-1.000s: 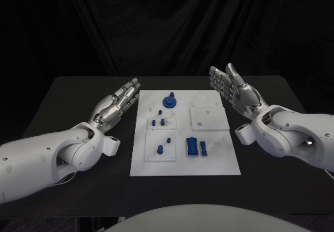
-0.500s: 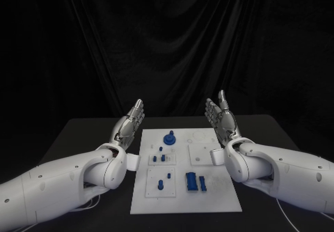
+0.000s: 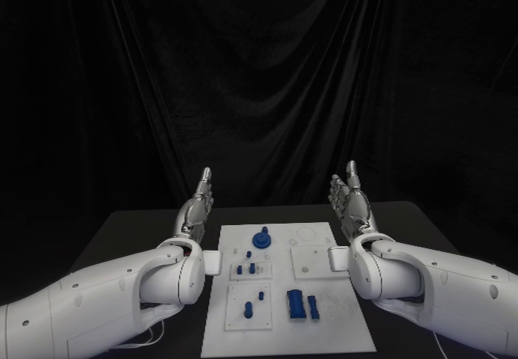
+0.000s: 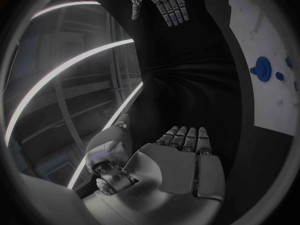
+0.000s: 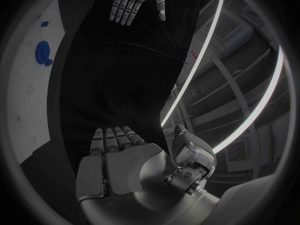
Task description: Assemble the parts on the task board
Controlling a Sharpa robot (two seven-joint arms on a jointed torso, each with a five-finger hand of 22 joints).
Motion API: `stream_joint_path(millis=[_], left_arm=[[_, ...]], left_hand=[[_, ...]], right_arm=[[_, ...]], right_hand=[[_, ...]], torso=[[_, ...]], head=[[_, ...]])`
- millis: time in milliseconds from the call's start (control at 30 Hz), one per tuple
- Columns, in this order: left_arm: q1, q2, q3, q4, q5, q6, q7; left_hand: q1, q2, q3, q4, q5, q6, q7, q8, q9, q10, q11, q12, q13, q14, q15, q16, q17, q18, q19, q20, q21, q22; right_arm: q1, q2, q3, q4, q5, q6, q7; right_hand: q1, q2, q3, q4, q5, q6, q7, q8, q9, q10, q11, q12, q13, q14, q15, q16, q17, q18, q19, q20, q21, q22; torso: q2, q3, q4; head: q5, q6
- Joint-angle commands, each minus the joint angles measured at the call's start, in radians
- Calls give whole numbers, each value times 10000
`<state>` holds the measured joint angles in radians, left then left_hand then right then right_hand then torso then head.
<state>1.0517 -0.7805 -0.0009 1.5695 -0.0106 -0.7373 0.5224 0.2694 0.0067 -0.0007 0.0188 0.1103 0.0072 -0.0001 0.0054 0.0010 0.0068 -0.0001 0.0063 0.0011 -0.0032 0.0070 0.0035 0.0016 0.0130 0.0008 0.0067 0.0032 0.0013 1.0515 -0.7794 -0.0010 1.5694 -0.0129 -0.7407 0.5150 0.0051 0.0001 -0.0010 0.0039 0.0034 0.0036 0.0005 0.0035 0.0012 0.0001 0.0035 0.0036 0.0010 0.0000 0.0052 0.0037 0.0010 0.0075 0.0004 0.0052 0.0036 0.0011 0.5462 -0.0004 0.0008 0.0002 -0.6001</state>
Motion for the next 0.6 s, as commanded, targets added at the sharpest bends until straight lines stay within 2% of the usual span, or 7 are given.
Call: stream_joint_path(millis=[33, 100, 133, 467, 533, 567, 600], left_arm=[[-17, 5, 9, 5, 106, -327, -24], [-17, 5, 9, 5, 106, -327, -24], [-17, 5, 9, 5, 106, -327, -24], [-17, 5, 9, 5, 106, -327, -24], [-17, 5, 9, 5, 106, -327, -24], [-17, 5, 9, 5, 106, -327, -24], [-17, 5, 9, 5, 106, -327, -24]], left_hand=[[-829, -67, 7, -188, -343, -72, 1, -54, -10, -68, 1, -63, -11, 32, -70, -35, -16, -130, -8, -67, -32, -13], [-975, -67, 7, -188, -400, -72, 1, -54, -10, -68, 1, -63, -11, 32, -70, -35, -16, -130, -8, -67, -32, -13], [-1039, -67, 7, -188, -1103, -72, 1, -54, -10, -68, 1, -63, -11, 32, -70, -35, -16, -130, -8, -67, -32, -13], [-1625, -67, 7, -188, -1103, -72, 1, -54, -10, -68, 1, -63, -11, 32, -70, -35, -16, -130, -8, -67, -32, -13], [-1975, -67, 7, -188, -1103, -72, 1, -54, -10, -68, 1, -63, -11, 32, -70, -35, -16, -130, -8, -67, -32, -13], [-2694, -67, 7, -188, -1103, -72, 1, -54, -10, -68, 1, -63, -11, 32, -70, -35, -16, -130, -8, -67, -32, -13], [-2694, -67, 7, -188, -1103, -72, 1, -54, -10, -68, 1, -63, -11, 32, -70, -35, -16, -130, -8, -67, -32, -13]], right_arm=[[-15, -6, 10, 6, 129, -293, 50], [-15, -6, 10, 6, 129, -293, 50], [-15, -6, 10, 6, 129, -293, 50], [-15, -6, 10, 6, 129, -293, 50], [-15, -6, 10, 6, 129, -293, 50], [-15, -6, 10, 6, 129, -293, 50], [-15, -6, 10, 6, 129, -293, 50]], right_hand=[[-51, -1, 10, -39, -34, -36, -5, -35, -12, -1, -35, -36, -10, 0, -52, -37, -10, -75, -4, -52, -36, -11], [-51, -1, 10, -39, -34, -36, -5, -35, -12, -1, -35, -36, -10, 0, -52, -37, -10, -75, -4, -52, -36, -11], [-51, -1, 10, -39, -34, -36, -5, -35, -12, -1, -35, -36, -10, 0, -52, -37, -10, -75, -4, -52, -36, -11], [-51, -1, 10, -39, -34, -36, -5, -35, -12, -1, -35, -36, -10, 0, -52, -37, -10, -75, -4, -52, -36, -11], [-51, -1, 10, -39, -34, -36, -5, -35, -12, -1, -35, -36, -10, 0, -52, -37, -10, -75, -4, -52, -36, -11], [-51, -1, 10, -39, -34, -36, -5, -35, -12, -1, -35, -36, -10, 0, -52, -37, -10, -75, -4, -52, -36, -11], [-51, -1, 10, -39, -34, -36, -5, -35, -12, -1, -35, -36, -10, 0, -52, -37, -10, -75, -4, -52, -36, -11]], torso=[[-20, 4, -8], [-20, 4, -8], [-20, 4, -8], [-20, 4, -8], [-20, 4, -8], [-20, 4, -8], [-20, 4, -8]], head=[[-2, 1], [-2, 1], [-2, 1], [-2, 1], [-2, 1], [-2, 1], [-2, 1]])
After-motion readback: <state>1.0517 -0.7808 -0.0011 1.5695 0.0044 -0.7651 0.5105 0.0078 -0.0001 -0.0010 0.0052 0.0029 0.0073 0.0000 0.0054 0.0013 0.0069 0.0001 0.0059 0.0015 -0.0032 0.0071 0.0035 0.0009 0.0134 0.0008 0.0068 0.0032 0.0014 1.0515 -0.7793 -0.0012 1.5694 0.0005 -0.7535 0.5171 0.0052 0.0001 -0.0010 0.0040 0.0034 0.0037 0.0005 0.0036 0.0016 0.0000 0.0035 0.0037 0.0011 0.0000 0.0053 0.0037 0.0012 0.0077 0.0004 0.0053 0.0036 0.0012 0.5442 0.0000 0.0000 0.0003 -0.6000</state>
